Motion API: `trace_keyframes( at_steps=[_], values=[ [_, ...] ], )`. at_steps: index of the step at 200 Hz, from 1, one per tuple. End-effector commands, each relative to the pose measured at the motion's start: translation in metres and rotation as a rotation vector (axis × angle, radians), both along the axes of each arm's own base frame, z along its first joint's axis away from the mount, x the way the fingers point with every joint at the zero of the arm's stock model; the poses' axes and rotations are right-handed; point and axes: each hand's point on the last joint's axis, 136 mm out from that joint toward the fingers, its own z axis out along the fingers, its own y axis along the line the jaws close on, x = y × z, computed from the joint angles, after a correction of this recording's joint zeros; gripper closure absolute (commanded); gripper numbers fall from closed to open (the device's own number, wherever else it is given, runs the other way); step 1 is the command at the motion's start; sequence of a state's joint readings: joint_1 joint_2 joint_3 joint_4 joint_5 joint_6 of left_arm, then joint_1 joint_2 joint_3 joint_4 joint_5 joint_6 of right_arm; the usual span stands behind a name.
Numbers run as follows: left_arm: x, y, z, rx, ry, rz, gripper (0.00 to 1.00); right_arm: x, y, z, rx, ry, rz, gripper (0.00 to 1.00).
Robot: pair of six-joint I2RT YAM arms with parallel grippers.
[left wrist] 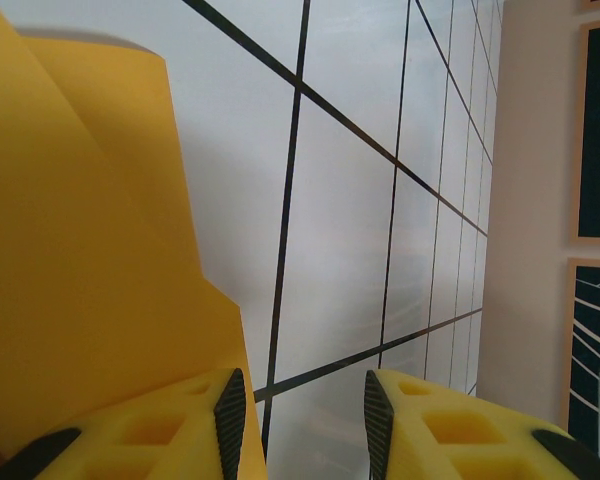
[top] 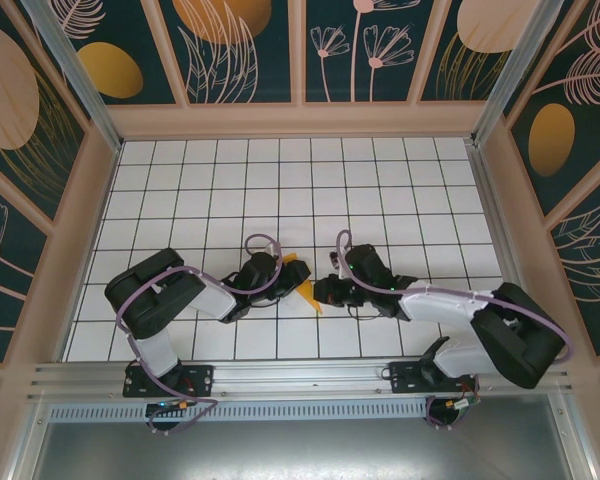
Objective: Fold a paper plane with a square sheet of paper (pick it up from the middle)
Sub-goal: Fold the wing for the fifth time at the center of the table.
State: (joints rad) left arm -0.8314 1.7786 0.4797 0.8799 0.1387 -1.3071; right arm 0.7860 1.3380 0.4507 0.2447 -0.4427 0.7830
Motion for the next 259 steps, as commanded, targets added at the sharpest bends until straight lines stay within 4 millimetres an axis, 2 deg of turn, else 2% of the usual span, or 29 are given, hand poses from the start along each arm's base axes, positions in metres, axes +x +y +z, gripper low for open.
trace_keyframes(
  at_steps=[1,52,136,223,259],
  values=[
    [-0.008,0.023,-0.044,0.140,0.094,0.032,0.60,0.011,0.016,0.008,0.039,-0.036,0.028,0.91],
    [-0.008,0.023,-0.043,0.143,0.091,0.034,0.60,0.025,0.022,-0.004,0.034,-0.010,-0.002,0.92],
    [-0.007,0.021,-0.043,0.145,0.091,0.030,0.60,0.030,0.018,-0.022,0.020,0.043,-0.013,0.92],
    [-0.007,0.020,-0.043,0.144,0.092,0.026,0.60,0.025,0.026,-0.017,0.064,0.052,0.032,0.91],
    [-0.007,0.021,-0.042,0.143,0.091,0.026,0.60,0.020,0.016,-0.046,-0.018,0.099,0.017,0.91]
  ],
)
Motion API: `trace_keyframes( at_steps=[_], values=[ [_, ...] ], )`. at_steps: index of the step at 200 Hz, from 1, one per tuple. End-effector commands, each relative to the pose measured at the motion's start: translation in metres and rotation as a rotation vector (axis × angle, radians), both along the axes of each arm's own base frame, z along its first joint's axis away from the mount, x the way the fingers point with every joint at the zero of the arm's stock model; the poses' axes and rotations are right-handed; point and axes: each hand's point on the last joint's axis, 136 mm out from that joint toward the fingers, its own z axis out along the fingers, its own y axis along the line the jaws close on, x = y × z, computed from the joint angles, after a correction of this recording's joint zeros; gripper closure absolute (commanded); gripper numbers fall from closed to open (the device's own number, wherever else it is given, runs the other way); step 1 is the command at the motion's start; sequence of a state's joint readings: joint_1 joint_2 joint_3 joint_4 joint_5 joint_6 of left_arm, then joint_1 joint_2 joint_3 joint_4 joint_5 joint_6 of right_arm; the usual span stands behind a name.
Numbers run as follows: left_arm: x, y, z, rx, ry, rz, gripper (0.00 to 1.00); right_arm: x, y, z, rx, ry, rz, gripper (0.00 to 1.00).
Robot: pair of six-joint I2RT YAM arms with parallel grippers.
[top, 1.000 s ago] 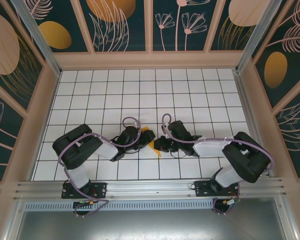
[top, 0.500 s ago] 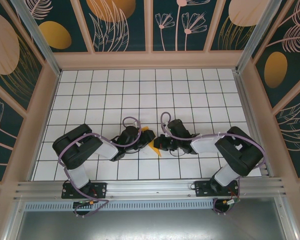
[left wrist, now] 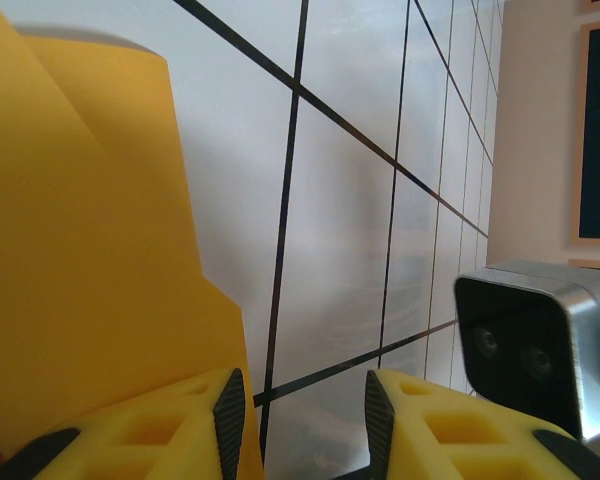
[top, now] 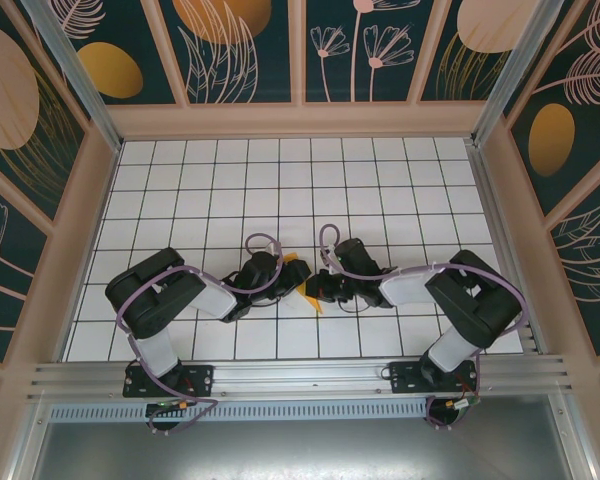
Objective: Fold a paper plane with a square sheet of paper (pick it up from the middle)
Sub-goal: Fold the wing for the fifth time at the center of the table.
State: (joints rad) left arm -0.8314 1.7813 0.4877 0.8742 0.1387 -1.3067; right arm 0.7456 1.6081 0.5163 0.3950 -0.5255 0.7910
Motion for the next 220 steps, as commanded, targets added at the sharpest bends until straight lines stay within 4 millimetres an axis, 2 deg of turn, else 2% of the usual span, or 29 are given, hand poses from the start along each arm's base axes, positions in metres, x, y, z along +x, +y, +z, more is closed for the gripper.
trace_keyframes(
  at_steps=[1,21,46,69,74,81,102,115,134,175,196,220],
  values=[
    [-0.008,0.022,-0.043,0.143,0.091,0.026,0.60,0.000,-0.002,-0.011,-0.026,0.016,0.002,0.91],
    [-0.009,0.023,-0.040,0.141,0.083,0.024,0.60,-0.010,-0.018,-0.036,-0.095,0.065,-0.023,0.93],
    [-0.007,0.016,-0.025,0.116,0.038,-0.005,0.58,-0.021,-0.020,-0.038,-0.062,0.098,-0.017,0.96],
    [-0.003,0.007,-0.001,0.098,-0.019,-0.043,0.54,-0.025,-0.023,-0.042,-0.069,0.126,-0.032,0.98],
    [0.000,0.004,0.015,0.083,-0.050,-0.049,0.53,-0.025,-0.022,-0.042,-0.066,0.134,-0.035,0.99],
    [0.003,0.003,0.024,0.092,-0.071,-0.052,0.52,-0.026,-0.021,-0.042,-0.062,0.144,-0.042,0.99],
    [0.011,0.005,0.049,0.133,-0.116,-0.038,0.49,-0.027,-0.022,-0.044,-0.064,0.174,-0.091,1.00],
    [0.016,0.009,0.057,0.157,-0.130,-0.014,0.48,-0.027,-0.024,-0.045,-0.063,0.191,-0.129,1.00],
    [0.019,0.013,0.061,0.176,-0.135,0.009,0.48,-0.027,-0.023,-0.045,-0.049,0.208,-0.161,1.00],
    [0.017,0.001,0.059,0.143,-0.134,-0.031,0.49,-0.030,-0.019,-0.046,-0.055,0.219,-0.171,1.00],
    [0.019,-0.005,0.053,0.154,-0.120,-0.043,0.49,-0.031,-0.019,-0.048,-0.063,0.221,-0.173,1.00],
    [0.019,-0.003,0.034,0.201,-0.076,-0.030,0.49,-0.031,-0.019,-0.048,-0.064,0.222,-0.173,1.00]
  ],
)
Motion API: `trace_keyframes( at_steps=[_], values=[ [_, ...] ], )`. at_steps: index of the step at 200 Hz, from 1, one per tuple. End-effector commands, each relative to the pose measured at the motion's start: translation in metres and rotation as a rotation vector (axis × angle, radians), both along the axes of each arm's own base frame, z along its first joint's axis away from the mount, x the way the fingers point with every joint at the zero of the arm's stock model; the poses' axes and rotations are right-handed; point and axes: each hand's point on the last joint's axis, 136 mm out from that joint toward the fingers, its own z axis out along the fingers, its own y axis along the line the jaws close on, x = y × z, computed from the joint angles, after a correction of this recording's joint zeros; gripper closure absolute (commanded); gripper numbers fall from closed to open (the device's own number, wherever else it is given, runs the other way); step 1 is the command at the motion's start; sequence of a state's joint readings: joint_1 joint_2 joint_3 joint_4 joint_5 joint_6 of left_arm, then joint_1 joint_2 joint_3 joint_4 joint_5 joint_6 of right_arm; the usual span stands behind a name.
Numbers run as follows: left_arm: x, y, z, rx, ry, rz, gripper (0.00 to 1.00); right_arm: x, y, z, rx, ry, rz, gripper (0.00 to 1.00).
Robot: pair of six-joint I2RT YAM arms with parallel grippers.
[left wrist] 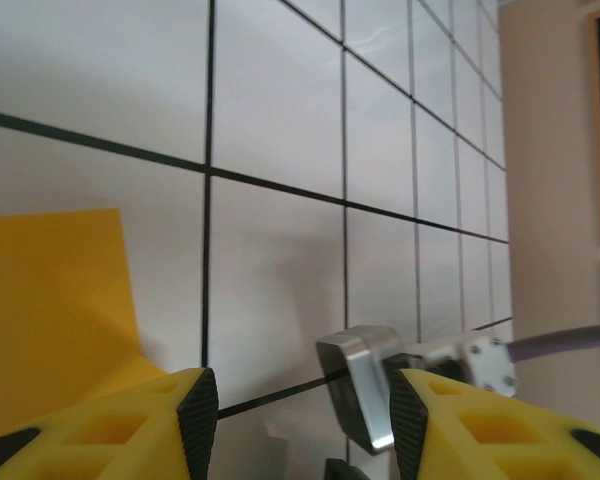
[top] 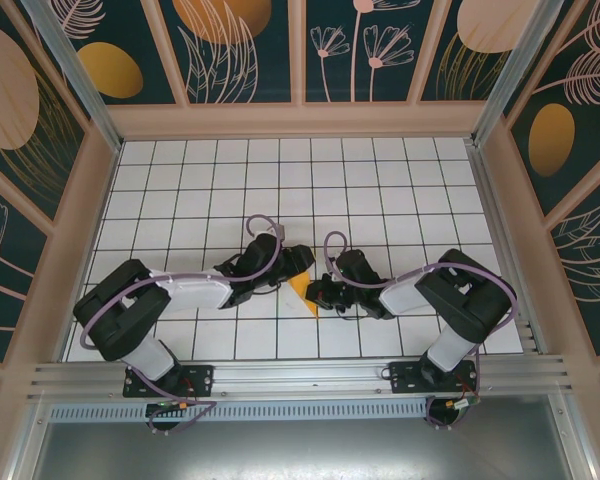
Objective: Fold a paper plane with a square sheet of paper (pick it up from the middle)
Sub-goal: Fold the wing for the fifth time at the center of the table.
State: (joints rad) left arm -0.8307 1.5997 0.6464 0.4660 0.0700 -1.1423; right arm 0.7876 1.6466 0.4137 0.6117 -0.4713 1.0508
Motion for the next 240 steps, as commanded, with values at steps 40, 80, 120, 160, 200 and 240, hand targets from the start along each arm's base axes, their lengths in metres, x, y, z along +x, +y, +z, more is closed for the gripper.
trace_keyframes(
  at_steps=[40,80,120,160,200,240],
  values=[
    [0.003,0.005,-0.034,0.097,0.059,0.031,0.52,-0.022,-0.019,-0.037,-0.117,0.110,-0.008,1.00],
    [0.003,0.026,-0.057,0.174,0.105,0.093,0.53,-0.024,-0.022,-0.043,-0.151,0.114,0.002,1.00],
    [0.001,0.038,-0.079,0.176,0.156,0.118,0.54,-0.026,-0.024,-0.046,-0.167,0.121,0.012,1.00],
    [0.005,0.047,-0.080,0.196,0.160,0.134,0.54,-0.030,-0.026,-0.051,-0.210,0.119,0.034,1.00],
    [0.012,0.054,-0.080,0.209,0.159,0.141,0.54,-0.035,-0.033,-0.058,-0.256,0.126,0.045,1.00],
    [0.020,0.061,-0.078,0.219,0.156,0.152,0.53,-0.038,-0.038,-0.061,-0.277,0.124,0.058,1.00]
  ],
)
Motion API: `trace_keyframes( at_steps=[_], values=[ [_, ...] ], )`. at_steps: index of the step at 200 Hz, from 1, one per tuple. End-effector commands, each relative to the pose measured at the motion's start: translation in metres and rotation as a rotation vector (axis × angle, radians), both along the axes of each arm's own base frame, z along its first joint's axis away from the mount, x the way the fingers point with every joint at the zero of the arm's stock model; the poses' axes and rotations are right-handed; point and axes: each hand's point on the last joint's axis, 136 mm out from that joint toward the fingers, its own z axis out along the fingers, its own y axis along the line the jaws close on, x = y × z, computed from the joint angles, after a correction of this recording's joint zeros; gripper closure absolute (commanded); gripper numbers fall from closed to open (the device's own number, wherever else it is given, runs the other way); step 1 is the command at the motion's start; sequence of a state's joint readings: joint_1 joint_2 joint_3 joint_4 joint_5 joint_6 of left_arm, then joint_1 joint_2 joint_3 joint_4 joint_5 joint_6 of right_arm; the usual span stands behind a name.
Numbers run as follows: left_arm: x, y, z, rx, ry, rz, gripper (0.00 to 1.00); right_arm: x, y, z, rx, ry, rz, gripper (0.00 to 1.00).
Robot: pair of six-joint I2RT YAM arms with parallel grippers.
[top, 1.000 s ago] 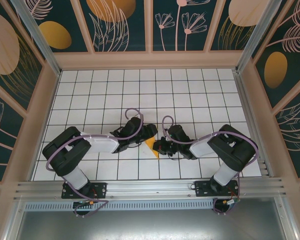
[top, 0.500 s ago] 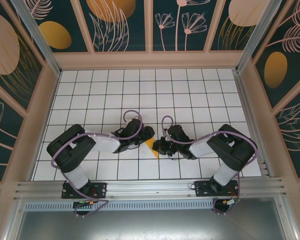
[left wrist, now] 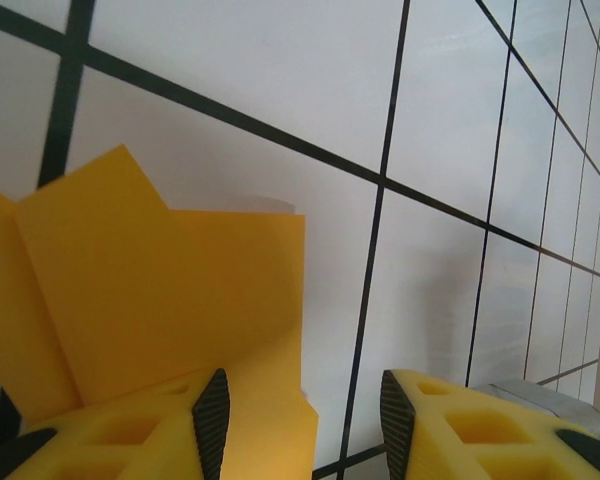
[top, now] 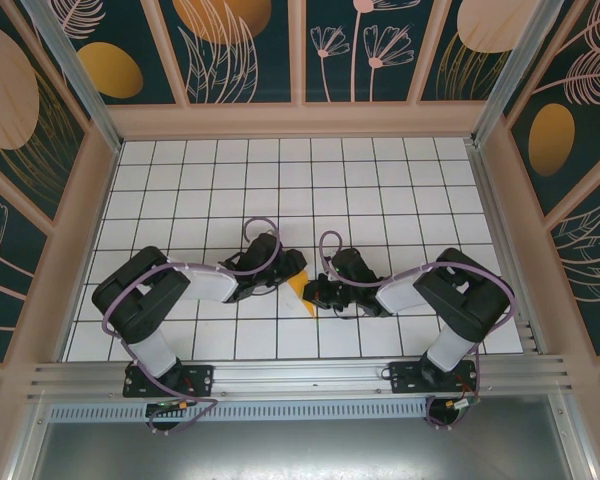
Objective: Fold a paper plane with a square sheet of paper (pick it up from the middle)
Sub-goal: Fold the wing for the fifth time at the center of the table.
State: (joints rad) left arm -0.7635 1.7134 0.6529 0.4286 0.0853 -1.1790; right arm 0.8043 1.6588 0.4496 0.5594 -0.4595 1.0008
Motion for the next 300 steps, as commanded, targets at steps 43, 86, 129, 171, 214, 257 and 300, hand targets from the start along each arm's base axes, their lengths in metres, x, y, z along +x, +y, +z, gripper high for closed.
trace_keyframes(
  at_steps=[43,86,129,171,214,257,300],
  values=[
    [0.018,0.041,-0.026,0.162,0.022,0.073,0.53,-0.039,-0.043,-0.058,-0.248,0.136,0.032,1.00],
    [0.031,0.051,-0.024,0.191,0.021,0.088,0.52,-0.040,-0.040,-0.057,-0.241,0.132,0.056,1.00],
    [0.044,0.060,-0.027,0.202,0.027,0.096,0.52,-0.042,-0.038,-0.056,-0.234,0.131,0.071,1.00],
    [0.054,0.071,-0.025,0.217,0.028,0.100,0.52,-0.042,-0.037,-0.056,-0.231,0.130,0.078,1.00],
    [0.058,0.098,-0.014,0.291,0.016,0.136,0.52,-0.041,-0.034,-0.055,-0.226,0.130,0.082,1.00],
    [0.054,0.079,0.047,0.117,-0.123,0.078,0.52,-0.037,-0.030,-0.053,-0.217,0.123,0.078,1.00],
    [0.028,0.030,0.075,-0.017,-0.191,-0.073,0.64,-0.032,-0.024,-0.049,-0.200,0.114,0.072,1.00]
  ],
)
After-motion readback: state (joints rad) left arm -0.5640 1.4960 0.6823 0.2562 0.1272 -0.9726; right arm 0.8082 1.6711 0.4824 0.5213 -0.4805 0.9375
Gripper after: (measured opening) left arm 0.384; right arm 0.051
